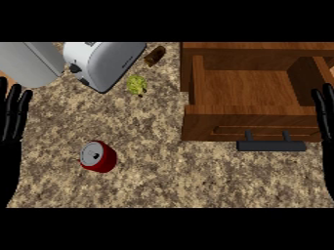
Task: Pick up the can, place it into the drawer and close the drawer
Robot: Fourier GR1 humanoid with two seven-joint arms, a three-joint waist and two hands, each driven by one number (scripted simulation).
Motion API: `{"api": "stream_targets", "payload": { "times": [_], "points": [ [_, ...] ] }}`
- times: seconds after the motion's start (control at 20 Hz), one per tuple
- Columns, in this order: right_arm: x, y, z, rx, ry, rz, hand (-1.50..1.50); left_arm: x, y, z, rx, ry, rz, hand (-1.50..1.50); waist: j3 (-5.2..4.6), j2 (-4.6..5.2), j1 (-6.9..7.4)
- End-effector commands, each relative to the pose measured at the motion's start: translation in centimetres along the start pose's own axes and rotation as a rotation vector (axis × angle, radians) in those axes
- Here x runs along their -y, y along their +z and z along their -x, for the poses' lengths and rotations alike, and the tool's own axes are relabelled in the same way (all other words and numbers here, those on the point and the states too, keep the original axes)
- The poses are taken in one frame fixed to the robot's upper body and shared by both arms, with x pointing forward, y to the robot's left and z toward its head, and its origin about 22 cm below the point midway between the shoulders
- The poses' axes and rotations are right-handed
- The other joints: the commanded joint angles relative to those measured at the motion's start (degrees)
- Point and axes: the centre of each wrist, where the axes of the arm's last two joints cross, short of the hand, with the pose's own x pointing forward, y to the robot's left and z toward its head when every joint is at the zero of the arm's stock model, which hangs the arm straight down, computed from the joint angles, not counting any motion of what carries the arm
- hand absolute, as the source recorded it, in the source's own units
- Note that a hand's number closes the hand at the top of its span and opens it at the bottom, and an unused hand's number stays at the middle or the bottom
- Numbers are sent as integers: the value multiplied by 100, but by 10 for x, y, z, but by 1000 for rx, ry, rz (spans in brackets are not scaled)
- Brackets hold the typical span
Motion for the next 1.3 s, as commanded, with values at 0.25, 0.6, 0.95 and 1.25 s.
{"api": "stream_targets", "payload": {
  "times": [0.25,0.6,0.95,1.25],
  "points": [
    [6,6,4,-29,-32,57,-150,-34,29,-18,55,218,356,-150,52,-148,66],
    [11,20,6,-352,-13,132,-150,-63,39,-12,-359,144,195,-150,59,-126,-27],
    [25,16,20,-328,-6,133,-150,-76,40,-12,-357,167,197,-150,59,-120,-27],
    [32,36,16,-309,5,156,-150,-58,46,16,-388,154,224,-150,59,-121,-49]
  ]
}}
